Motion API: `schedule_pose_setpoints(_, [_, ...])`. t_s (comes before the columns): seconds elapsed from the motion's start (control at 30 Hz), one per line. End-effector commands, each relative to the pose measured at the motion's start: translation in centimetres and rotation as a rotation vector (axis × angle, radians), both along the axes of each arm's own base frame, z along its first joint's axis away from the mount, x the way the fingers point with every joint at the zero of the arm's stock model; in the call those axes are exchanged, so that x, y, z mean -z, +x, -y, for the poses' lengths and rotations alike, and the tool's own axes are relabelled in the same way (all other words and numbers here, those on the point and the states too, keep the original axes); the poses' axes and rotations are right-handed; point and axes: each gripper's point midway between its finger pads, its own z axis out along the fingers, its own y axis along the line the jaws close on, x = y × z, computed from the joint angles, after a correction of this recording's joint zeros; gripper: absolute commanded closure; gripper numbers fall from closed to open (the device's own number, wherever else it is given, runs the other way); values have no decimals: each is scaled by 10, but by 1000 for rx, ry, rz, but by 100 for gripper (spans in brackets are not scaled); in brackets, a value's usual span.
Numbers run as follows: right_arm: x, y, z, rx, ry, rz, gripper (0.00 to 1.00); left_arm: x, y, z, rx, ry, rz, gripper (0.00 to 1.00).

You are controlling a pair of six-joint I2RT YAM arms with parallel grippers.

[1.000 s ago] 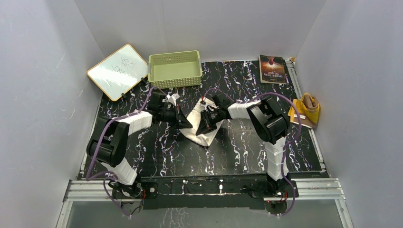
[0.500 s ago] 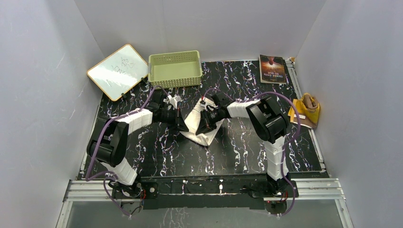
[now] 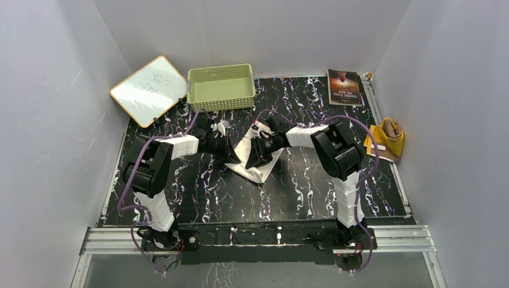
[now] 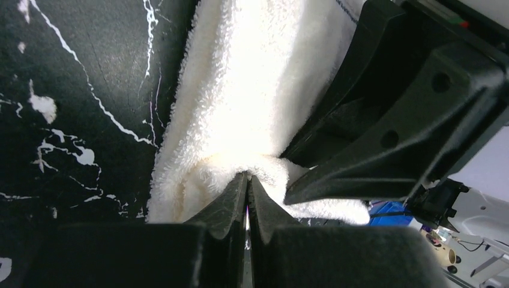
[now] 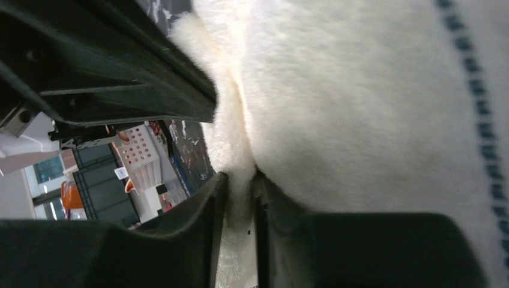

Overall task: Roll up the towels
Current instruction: Roll the towel at the center of the board.

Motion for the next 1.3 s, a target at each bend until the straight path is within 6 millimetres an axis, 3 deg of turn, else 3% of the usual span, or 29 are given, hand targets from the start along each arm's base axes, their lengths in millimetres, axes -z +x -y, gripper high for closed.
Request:
schedule_pose_setpoints(0.0, [24,31,20,65,-172,165,70,18,7,-8,-39,77,5,100])
schedule_pose_setpoints(0.17, [-18,54,26,90,-226,376,53,24,6,-9,-38,111,5,100])
schedule_pose_setpoints(0.33, [-76,72,34,134,-344,729,49,25,4,-10,-31,131,4,100])
schedule_pose_setpoints(0.43, [-102,66,30,137,-342,852,59,26,5,-10,-33,134,4,100])
schedule_pose_setpoints(0.47, [-106,62,27,128,-315,860,67,26,5,-10,-31,136,0,100])
schedule_pose_setpoints(0.53, [-110,53,20,101,-252,859,94,27,4,-10,-30,139,-1,100])
schedule_pose_setpoints(0.57, [-109,46,15,81,-223,843,100,27,4,-11,-31,142,-3,100])
schedule_pose_setpoints(0.73, [-90,17,-7,-52,-94,693,100,29,4,-12,-31,152,-8,100])
schedule_pose_setpoints(0.9, [-58,7,-14,-100,-73,583,100,29,5,-14,-31,171,-3,100])
schedule_pose_setpoints(1.03, [-41,11,-2,-59,-63,518,100,30,4,-17,-30,190,-4,100])
schedule_pose_setpoints(1.27, [-9,11,55,76,-146,446,100,34,1,-22,-30,217,-8,100])
